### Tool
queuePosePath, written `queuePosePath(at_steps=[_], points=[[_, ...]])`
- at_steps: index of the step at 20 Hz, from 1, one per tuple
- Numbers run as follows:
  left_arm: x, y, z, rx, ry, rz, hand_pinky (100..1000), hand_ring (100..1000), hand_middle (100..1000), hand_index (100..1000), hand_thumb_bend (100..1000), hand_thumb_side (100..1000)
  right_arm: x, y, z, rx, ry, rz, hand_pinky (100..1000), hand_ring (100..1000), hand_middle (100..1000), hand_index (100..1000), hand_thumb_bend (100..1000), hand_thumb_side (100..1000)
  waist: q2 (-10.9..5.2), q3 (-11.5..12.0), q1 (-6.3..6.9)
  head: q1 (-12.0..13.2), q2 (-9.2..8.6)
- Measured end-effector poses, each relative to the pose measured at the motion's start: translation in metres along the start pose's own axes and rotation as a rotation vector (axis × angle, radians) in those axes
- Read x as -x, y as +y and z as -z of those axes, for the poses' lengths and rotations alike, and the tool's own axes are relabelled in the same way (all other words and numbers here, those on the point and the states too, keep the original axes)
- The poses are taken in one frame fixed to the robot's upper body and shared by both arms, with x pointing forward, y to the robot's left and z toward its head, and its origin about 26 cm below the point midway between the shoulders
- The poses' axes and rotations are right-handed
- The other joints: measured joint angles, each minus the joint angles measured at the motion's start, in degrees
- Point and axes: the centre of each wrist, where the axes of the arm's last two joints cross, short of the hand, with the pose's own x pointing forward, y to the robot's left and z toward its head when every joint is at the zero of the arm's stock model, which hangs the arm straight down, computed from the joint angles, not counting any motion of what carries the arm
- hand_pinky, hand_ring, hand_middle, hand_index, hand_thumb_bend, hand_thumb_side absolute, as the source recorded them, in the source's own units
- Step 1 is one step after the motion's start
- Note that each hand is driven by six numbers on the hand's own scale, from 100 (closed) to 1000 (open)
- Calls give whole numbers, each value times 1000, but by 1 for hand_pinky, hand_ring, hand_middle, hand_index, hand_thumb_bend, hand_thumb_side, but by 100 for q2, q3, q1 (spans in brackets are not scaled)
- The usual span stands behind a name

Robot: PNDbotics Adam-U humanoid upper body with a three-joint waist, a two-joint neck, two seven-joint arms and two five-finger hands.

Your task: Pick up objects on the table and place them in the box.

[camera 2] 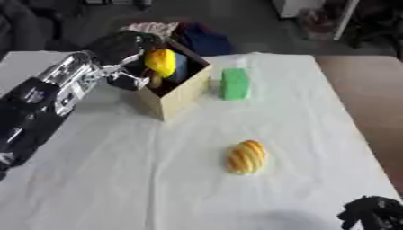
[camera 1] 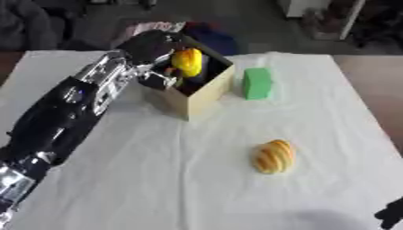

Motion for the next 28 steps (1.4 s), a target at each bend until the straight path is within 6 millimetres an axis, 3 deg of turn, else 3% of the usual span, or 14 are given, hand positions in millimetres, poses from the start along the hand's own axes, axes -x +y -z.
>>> queuePosePath(at_steps=[1,3,5,8,10,11,16,21,25,28], points=[[-1,1,0,3,-1,0,919,912,949,978,241,266,0,0,0,0,0,0,630,489,456,650,100,566,0,7,0,-1,0],[-2,2,0,20,-7,-1,933,927,963,990,236,394,0,0,0,0,0,0,631,490,457,650,100,563,-1,25,0,-2,0],[-4,2,-1,45,-18,-8,935,928,961,989,210,427,0,0,0,-1,-1,0,631,490,457,651,100,559,-8,33,0,-15,0],[-5,9,-6,48,-38,-30,929,919,946,983,170,351,0,0,1,-1,-4,-2,632,490,457,651,100,542,-27,58,0,-54,0],[-3,19,-14,17,-51,-59,914,896,911,968,100,231,-1,-2,1,1,-9,-7,633,491,457,653,100,508,-34,93,0,-87,0],[-2,25,-20,-6,-58,-79,904,883,893,959,100,197,-2,-4,2,2,-15,-16,634,491,457,654,100,483,-36,111,0,-108,0],[-5,54,-62,-154,-123,-232,858,825,819,932,100,222,-11,-24,14,-16,-58,-95,637,493,460,661,100,404,-58,253,0,-224,0],[-21,73,-110,-323,-215,-422,821,766,748,901,100,345,-25,-52,30,-46,-119,-211,646,504,471,683,100,279,-58,461,-31,-352,2],[-26,67,-130,-424,-258,-571,809,752,728,890,100,394,-40,-77,42,-105,-162,-340,660,526,497,713,100,246,-58,619,-61,-472,8],[-29,48,-139,-444,-263,-682,795,737,705,879,100,434,-51,-93,55,-179,-192,-438,673,556,530,759,100,224,-58,692,-76,-571,8]])
